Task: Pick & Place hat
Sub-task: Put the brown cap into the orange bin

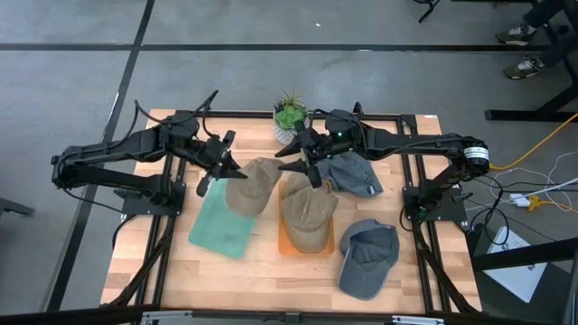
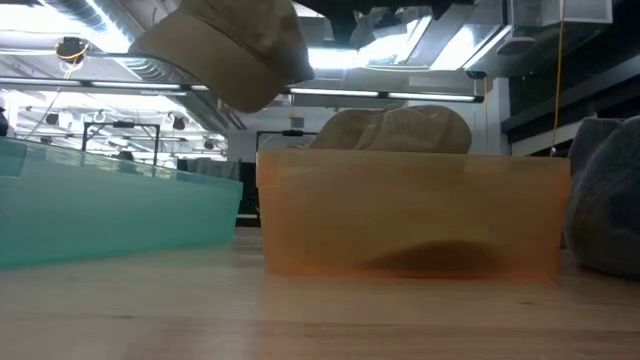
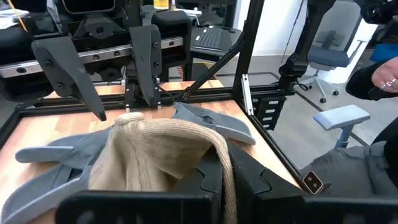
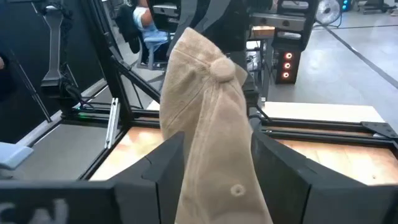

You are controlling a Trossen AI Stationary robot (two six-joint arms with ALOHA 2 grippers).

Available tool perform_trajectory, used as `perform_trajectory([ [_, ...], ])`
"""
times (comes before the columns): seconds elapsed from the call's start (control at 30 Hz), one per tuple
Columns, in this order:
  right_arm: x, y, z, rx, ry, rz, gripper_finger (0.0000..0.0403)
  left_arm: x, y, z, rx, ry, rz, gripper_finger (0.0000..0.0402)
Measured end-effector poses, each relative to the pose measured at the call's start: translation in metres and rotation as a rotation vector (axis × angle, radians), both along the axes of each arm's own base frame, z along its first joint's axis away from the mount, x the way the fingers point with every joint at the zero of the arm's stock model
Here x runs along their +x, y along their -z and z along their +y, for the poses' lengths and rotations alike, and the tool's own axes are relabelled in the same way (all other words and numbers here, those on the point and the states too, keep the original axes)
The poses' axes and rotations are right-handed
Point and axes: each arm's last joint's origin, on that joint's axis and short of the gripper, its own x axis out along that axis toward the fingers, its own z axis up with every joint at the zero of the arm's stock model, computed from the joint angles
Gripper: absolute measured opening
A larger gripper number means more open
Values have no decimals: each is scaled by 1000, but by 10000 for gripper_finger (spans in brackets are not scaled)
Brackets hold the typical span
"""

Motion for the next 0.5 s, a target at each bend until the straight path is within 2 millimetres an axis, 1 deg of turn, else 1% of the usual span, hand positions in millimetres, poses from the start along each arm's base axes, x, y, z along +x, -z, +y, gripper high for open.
perform_trajectory([
  [0.17, 2, 2, 0, 2, 0, -7, 182, 0, 0, 0, 1, 1, 0, 6],
  [0.33, 15, 17, -7, 36, 23, 15, 182, 0, 0, 0, 18, 4, -6, 5],
  [0.5, 20, 26, -19, 76, 34, 36, 182, 0, 0, 0, 17, 4, -5, 7],
])
